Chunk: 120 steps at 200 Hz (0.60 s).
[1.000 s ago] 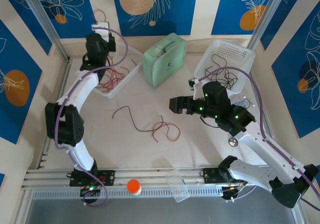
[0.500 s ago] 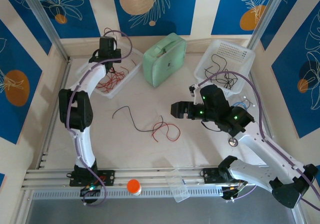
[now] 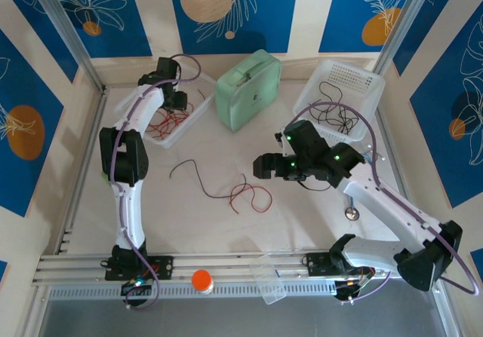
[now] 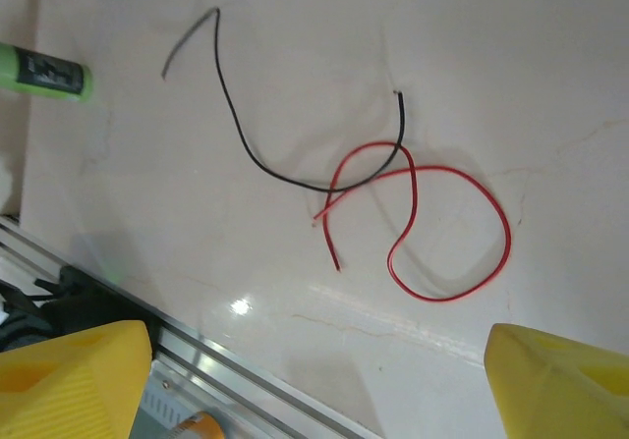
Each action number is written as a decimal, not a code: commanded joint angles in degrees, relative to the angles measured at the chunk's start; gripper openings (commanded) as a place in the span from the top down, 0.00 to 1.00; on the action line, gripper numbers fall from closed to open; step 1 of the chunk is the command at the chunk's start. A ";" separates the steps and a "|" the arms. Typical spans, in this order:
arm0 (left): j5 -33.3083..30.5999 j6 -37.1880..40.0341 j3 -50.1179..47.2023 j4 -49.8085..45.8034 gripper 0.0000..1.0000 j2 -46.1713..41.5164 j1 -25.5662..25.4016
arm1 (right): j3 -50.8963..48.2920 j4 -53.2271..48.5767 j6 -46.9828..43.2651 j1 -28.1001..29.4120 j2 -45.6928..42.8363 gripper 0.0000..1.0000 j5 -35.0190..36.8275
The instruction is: Untangle the cables
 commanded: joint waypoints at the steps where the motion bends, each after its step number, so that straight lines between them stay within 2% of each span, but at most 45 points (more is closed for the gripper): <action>1: 3.77 -1.19 4.08 -9.41 0.25 -2.28 0.53 | 1.75 -2.66 -1.38 1.47 2.76 0.12 1.05; 11: 4.55 -1.10 6.00 -11.65 0.05 -3.45 0.51 | 2.01 -3.72 -0.95 2.13 4.56 0.12 3.05; 15: 4.68 -1.03 6.74 -12.66 0.00 -4.01 0.37 | 2.07 -4.04 -0.68 2.44 5.46 0.12 3.71; 59: 1.48 -0.10 13.47 -21.31 0.00 -11.72 -0.06 | 0.27 -3.38 4.30 7.20 14.59 0.14 8.31; 120: 0.25 -0.94 9.05 -25.61 0.00 -26.22 -1.89 | 0.89 -0.03 7.62 11.51 29.43 0.27 9.56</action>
